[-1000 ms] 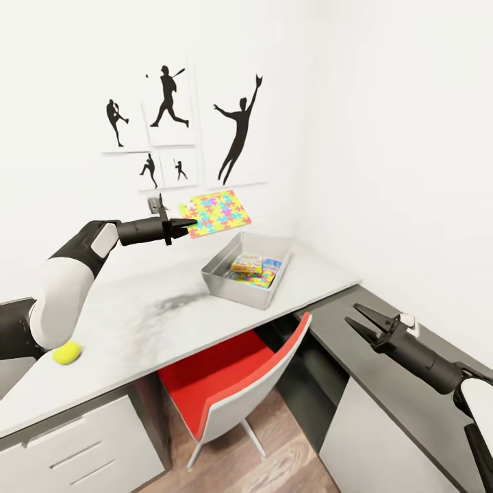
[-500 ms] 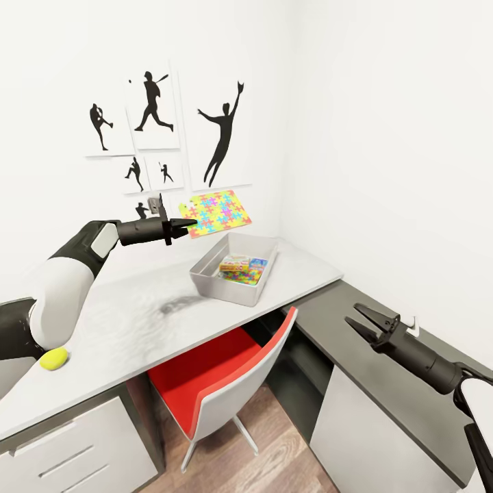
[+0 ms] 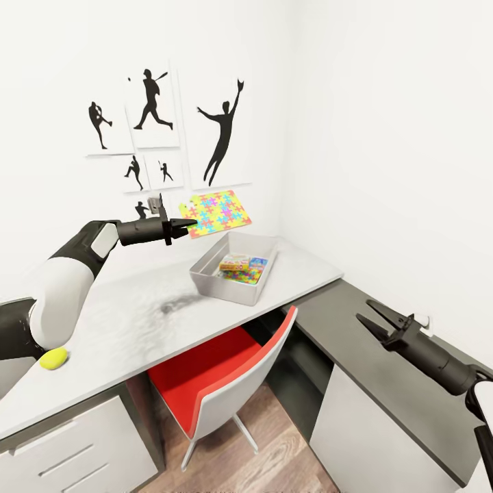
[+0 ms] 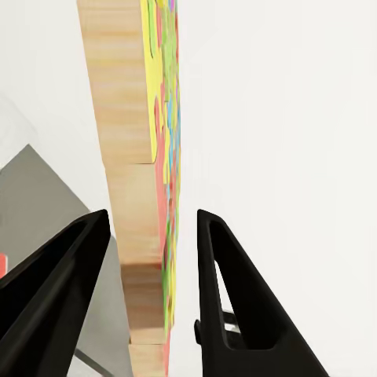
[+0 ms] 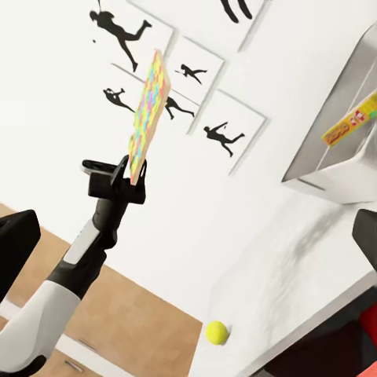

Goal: Put all the toys in the child's room - the three board games (two on the bed and one on the table), the two jigsaw puzzles on the table, and the tennis ball on the table - inside the toy box on the table in the child's room.

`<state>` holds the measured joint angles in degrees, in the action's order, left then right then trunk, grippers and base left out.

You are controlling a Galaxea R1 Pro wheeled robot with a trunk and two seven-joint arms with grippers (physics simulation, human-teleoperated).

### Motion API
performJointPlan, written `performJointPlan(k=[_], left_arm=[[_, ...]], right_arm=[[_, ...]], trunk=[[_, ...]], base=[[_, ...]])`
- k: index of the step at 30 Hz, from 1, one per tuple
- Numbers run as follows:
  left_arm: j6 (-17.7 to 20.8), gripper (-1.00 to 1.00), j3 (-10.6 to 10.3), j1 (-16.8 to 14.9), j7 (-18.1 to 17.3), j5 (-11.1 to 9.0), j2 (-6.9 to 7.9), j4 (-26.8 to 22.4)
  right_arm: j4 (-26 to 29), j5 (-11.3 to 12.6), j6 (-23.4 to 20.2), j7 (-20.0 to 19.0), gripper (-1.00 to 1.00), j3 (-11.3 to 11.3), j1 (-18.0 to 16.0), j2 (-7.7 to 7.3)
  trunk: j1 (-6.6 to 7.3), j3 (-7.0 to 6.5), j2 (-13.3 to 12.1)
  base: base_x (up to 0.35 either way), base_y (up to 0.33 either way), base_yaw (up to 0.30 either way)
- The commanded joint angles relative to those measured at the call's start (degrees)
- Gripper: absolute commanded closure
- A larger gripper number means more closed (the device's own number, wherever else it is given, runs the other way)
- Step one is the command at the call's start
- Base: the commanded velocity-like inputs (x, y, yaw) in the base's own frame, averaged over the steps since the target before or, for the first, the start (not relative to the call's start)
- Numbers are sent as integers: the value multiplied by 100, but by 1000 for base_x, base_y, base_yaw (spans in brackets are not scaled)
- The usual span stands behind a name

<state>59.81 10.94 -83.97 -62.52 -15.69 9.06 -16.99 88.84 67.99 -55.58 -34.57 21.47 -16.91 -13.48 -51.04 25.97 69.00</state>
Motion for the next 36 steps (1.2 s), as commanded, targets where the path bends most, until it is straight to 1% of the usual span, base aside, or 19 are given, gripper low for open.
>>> performJointPlan(k=[1,13,19,24,34,36], left_arm=[[19,100,22,-5,-26,26,-1,3],[19,100,22,-5,-30,23,-1,4],[19,100,22,-1,-34,15,7,3],[19,100,22,10,-40,27,82,3],[19,100,22,12,-41,37,104,4],[19,100,22,12,-41,39,104,3]], right_arm=[[-1,-14,-28,-23,-100,10,-5,3],[-10,-13,1,-23,-100,12,-5,13],[-11,10,-35,-23,-100,19,-5,-2],[-7,9,-28,-23,-100,23,-5,7],[-1,-15,-2,-12,-100,22,-5,11],[20,-24,-14,17,-100,23,-5,-22]], trunk=[[0,8,4],[0,12,4],[0,42,4],[110,-34,-197],[329,-211,-598],[373,-247,-678]], base=[[0,0,0],[0,0,-3],[0,0,-129],[0,0,-71],[0,0,-5],[0,0,0]])
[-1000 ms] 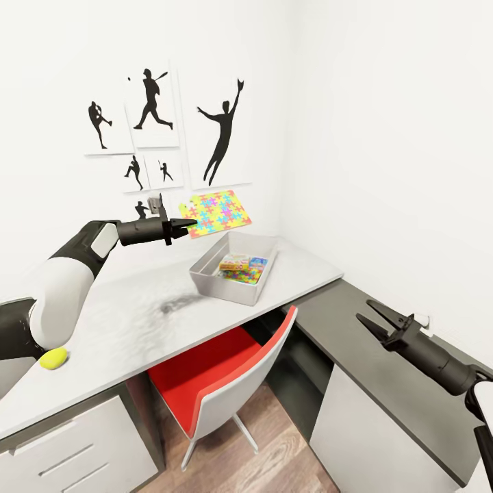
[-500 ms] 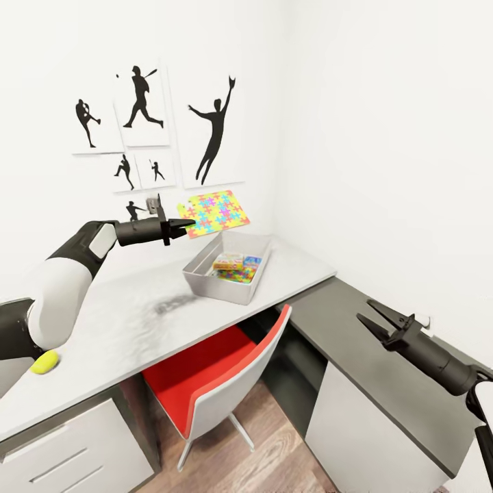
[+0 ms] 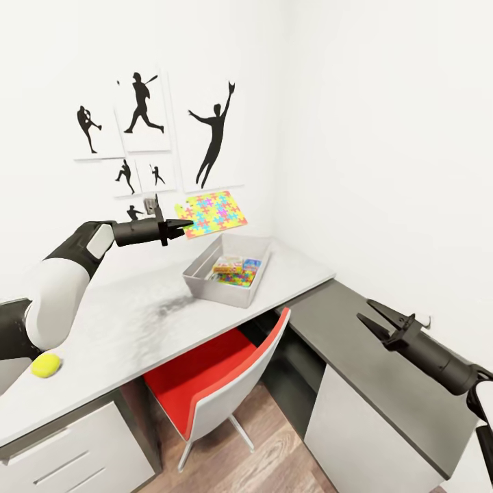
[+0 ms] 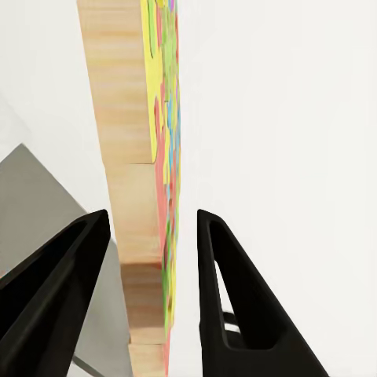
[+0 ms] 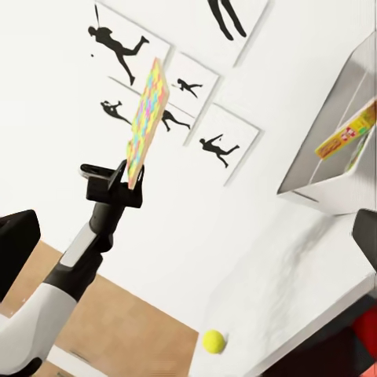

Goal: Put all the toys in the child's room - the three board games (two on the bed and one on the table), the two jigsaw puzzles on the table, and the tennis ball on the table - inside the toy box on the table in the child's room.

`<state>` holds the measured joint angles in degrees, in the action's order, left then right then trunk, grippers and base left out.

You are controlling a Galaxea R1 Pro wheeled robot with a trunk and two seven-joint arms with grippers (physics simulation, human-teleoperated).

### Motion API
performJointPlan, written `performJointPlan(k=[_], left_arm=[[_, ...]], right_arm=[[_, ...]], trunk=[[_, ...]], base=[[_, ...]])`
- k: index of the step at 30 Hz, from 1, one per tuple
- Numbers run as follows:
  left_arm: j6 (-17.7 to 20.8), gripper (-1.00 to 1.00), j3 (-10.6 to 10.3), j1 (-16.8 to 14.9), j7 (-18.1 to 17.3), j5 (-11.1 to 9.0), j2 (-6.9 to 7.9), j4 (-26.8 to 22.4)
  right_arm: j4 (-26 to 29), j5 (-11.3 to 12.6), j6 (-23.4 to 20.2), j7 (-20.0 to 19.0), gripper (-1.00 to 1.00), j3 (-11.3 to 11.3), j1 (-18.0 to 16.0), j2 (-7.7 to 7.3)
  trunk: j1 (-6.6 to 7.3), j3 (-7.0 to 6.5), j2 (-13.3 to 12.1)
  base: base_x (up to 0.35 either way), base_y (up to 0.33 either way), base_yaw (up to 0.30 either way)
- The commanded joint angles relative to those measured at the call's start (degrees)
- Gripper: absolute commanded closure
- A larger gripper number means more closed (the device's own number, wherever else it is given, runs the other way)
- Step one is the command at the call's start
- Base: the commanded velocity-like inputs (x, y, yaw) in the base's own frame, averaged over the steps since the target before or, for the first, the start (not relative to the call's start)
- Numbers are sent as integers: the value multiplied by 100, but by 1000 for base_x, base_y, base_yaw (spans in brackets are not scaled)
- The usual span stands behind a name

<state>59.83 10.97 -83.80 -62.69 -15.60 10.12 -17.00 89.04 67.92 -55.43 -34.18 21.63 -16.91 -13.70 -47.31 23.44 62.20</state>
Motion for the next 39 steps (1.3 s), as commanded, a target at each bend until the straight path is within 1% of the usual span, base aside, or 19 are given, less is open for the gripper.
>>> performJointPlan(k=[1,6,16,21,25,28,33,39], left_arm=[[17,100,19,-5,-24,30,-1,4],[17,100,19,-5,-24,30,-1,4],[17,100,2,-5,-23,39,-1,4],[17,100,2,-5,-24,39,-1,4],[17,100,2,-5,-28,35,21,4],[17,100,2,-2,-32,32,75,4],[17,100,4,3,-27,25,93,4],[17,100,10,15,-24,14,104,4]], right_arm=[[17,-24,-36,-7,-100,6,-5,-16],[97,-32,-51,95,-100,-4,-5,-49],[122,-33,-39,87,-100,-13,-5,6],[122,-33,-39,80,-100,-18,-5,15],[122,-33,-39,83,-100,-18,-5,16],[122,-33,-33,84,-100,-22,-5,21],[122,-33,-17,86,-100,-31,-5,25],[122,-33,-4,88,-100,-41,-5,26]], trunk=[[22,-12,-38],[132,-102,-238],[352,-282,-639],[462,-394,-840],[462,-419,-840],[462,-440,-840],[462,-473,-840],[462,-485,-840]], base=[[0,0,0],[0,0,0],[0,0,-1],[0,0,-127],[0,0,-194],[0,0,-205],[67,10,-200],[144,29,-57]])
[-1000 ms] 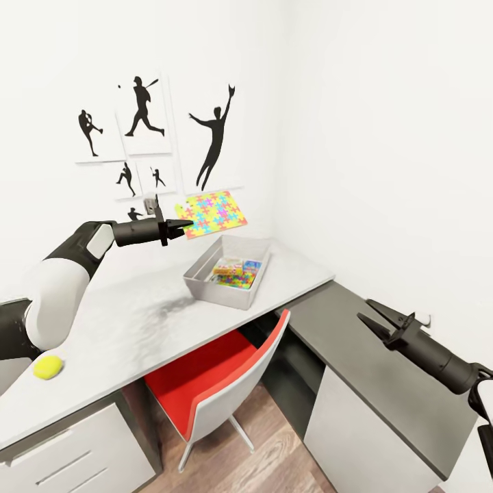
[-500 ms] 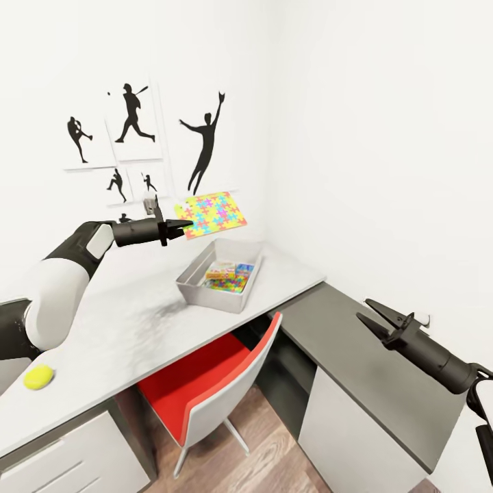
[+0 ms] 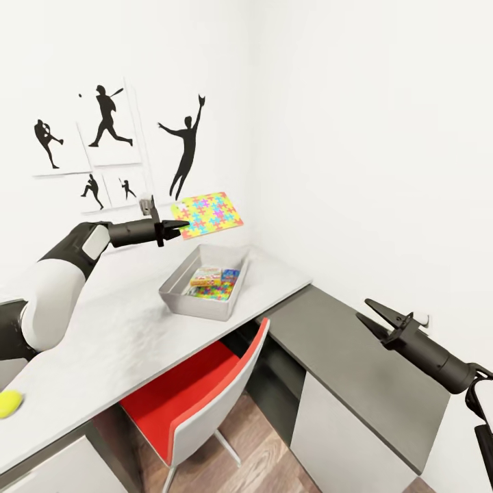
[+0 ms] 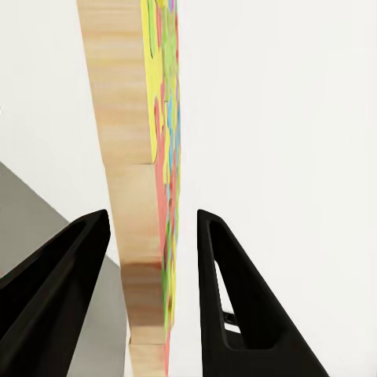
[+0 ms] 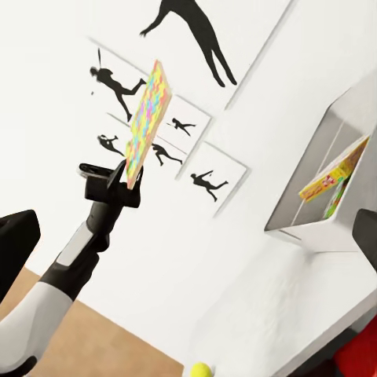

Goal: Put all the toys in the child's room - the three board games (two on the bed and one on the table), the two jigsaw puzzles on the table, and the tennis ball on the table - inside the toy box on the table in the child's room.

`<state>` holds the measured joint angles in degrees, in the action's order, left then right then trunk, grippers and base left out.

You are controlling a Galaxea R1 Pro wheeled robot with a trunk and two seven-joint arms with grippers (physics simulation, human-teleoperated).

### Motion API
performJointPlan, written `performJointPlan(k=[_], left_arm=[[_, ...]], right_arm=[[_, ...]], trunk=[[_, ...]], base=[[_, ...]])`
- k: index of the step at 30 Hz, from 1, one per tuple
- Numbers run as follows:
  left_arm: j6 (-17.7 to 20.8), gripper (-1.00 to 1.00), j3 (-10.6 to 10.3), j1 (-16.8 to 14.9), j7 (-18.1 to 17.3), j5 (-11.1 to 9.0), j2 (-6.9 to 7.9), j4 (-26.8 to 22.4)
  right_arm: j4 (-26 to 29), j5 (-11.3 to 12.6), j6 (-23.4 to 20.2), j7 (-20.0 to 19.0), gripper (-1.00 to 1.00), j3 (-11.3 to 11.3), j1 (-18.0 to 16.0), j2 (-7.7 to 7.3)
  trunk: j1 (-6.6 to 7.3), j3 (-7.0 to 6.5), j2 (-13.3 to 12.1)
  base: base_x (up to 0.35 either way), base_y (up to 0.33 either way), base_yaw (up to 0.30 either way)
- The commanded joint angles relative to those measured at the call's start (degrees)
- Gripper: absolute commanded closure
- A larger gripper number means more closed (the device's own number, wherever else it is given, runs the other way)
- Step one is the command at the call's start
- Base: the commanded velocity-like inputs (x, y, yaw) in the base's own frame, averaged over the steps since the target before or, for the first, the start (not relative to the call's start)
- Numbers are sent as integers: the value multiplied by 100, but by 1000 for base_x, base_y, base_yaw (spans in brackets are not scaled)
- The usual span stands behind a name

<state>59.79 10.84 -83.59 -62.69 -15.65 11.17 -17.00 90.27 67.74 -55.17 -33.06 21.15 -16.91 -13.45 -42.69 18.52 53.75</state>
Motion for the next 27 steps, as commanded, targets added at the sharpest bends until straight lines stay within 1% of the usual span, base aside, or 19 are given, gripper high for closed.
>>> performJointPlan(k=[1,8,12,14,17,18,19,21,22,23,24,26,27], left_arm=[[21,100,23,-3,-24,19,-1,4],[21,100,24,2,5,29,0,16],[4,100,14,16,126,53,-6,33],[-8,100,15,20,313,58,-7,74],[-67,100,50,19,1025,38,-26,290],[-79,100,94,19,1289,34,-44,333],[-83,100,131,19,1414,33,-51,348],[-89,100,355,19,1803,24,-70,383],[-90,100,486,19,1920,25,-73,392],[-90,100,547,18,1962,25,-74,397],[-89,100,678,23,2042,23,-77,413],[-90,100,749,56,2071,18,-74,426],[-91,100,815,153,2090,14,-77,433]], right_arm=[[-1,-15,-30,-24,-100,6,-6,0],[-1,-15,-25,-17,-100,3,-6,8],[-1,-15,-28,-17,-100,3,-6,9],[-1,-15,-28,-21,-100,3,-6,9],[-1,-15,-29,-24,-100,3,-6,9],[-1,-15,-29,-25,-100,3,-6,9],[-1,-15,-29,-25,-100,3,-6,9],[-1,-15,-28,-28,-100,3,-6,9],[-1,-15,-28,-27,-100,3,-6,9],[-1,-15,-29,-27,-100,3,-6,9],[-1,-15,-27,-26,-100,5,-6,9],[-1,-15,-24,-23,-100,4,-6,9],[-1,-15,-21,-14,-100,3,-6,9]], trunk=[[-1,7,5],[-1,7,5],[-1,7,5],[-1,7,5],[-1,7,5],[-1,7,5],[-1,7,5],[-1,7,5],[-1,7,5],[-1,7,5],[-1,7,5],[-1,7,5],[-1,7,5]], base=[[14,3,-4],[3,1,-1],[0,0,0],[0,0,0],[0,0,0],[0,0,0],[0,0,0],[0,0,0],[0,0,0],[0,0,0],[0,0,0],[0,0,0],[58,0,0]])
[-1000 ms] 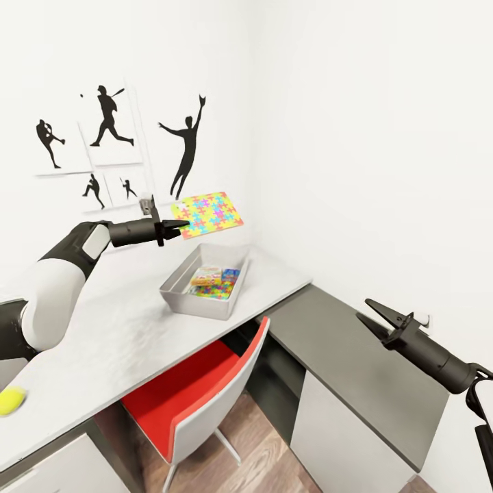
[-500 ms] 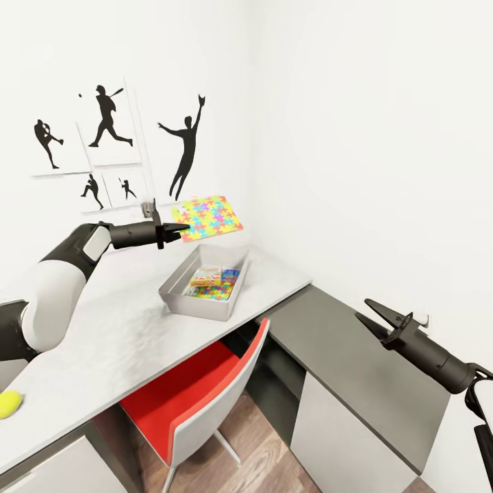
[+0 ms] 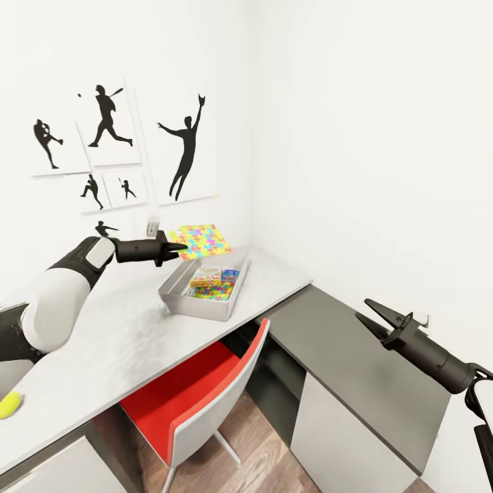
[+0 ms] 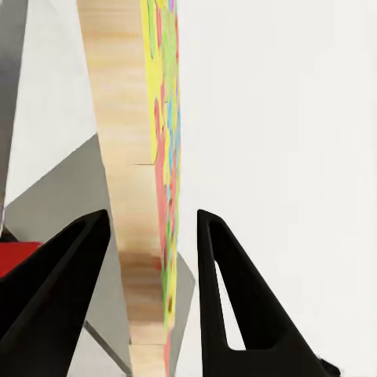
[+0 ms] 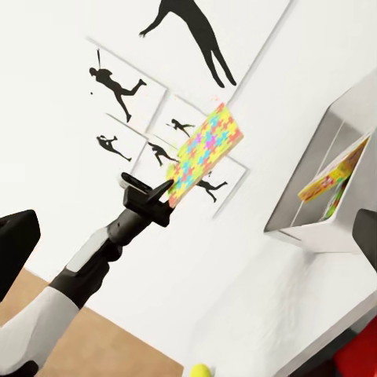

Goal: Put all the toys in the child's room - the three board games (two on the bed and one on the table), the two jigsaw puzzles on the table, and the tennis ball on the table - inside the toy box on the table in the child's room.

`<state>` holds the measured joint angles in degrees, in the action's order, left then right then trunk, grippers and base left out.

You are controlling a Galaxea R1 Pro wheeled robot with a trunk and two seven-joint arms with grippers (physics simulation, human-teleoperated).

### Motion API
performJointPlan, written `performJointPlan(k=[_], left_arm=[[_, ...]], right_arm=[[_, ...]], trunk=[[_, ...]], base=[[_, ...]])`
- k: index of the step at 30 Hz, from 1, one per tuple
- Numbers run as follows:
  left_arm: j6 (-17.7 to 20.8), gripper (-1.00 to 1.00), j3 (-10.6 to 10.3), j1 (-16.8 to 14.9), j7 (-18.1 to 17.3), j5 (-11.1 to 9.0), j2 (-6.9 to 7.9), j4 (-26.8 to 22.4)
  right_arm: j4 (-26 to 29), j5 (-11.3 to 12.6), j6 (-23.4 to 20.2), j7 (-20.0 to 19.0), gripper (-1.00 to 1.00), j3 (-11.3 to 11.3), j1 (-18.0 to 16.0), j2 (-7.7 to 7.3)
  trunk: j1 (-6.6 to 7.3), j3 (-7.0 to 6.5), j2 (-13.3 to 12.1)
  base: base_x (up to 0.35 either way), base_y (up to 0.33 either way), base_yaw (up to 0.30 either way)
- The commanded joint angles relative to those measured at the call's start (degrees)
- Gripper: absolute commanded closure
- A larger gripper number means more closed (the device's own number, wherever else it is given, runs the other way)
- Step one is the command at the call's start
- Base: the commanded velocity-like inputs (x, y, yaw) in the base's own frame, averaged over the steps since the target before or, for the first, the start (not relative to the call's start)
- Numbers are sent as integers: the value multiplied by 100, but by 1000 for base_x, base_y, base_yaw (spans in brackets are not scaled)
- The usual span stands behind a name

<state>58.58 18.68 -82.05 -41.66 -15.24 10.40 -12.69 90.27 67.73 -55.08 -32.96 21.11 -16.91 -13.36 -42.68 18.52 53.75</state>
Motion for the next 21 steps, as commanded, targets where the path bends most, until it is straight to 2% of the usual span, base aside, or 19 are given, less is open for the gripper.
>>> performJointPlan(k=[1,14,21], left_arm=[[28,100,39,14,-15,-28,-1,2],[24,100,57,31,-25,-32,-3,3],[30,100,57,31,-35,-32,-3,3]], right_arm=[[-1,-15,-30,-21,-100,7,-6,0],[-1,-15,-29,-23,-100,7,-6,0],[-1,-15,-29,-27,-100,7,-6,0]], trunk=[[-1,7,5],[-1,7,5],[-1,7,5]], base=[[173,0,0],[158,0,0],[91,28,0]])
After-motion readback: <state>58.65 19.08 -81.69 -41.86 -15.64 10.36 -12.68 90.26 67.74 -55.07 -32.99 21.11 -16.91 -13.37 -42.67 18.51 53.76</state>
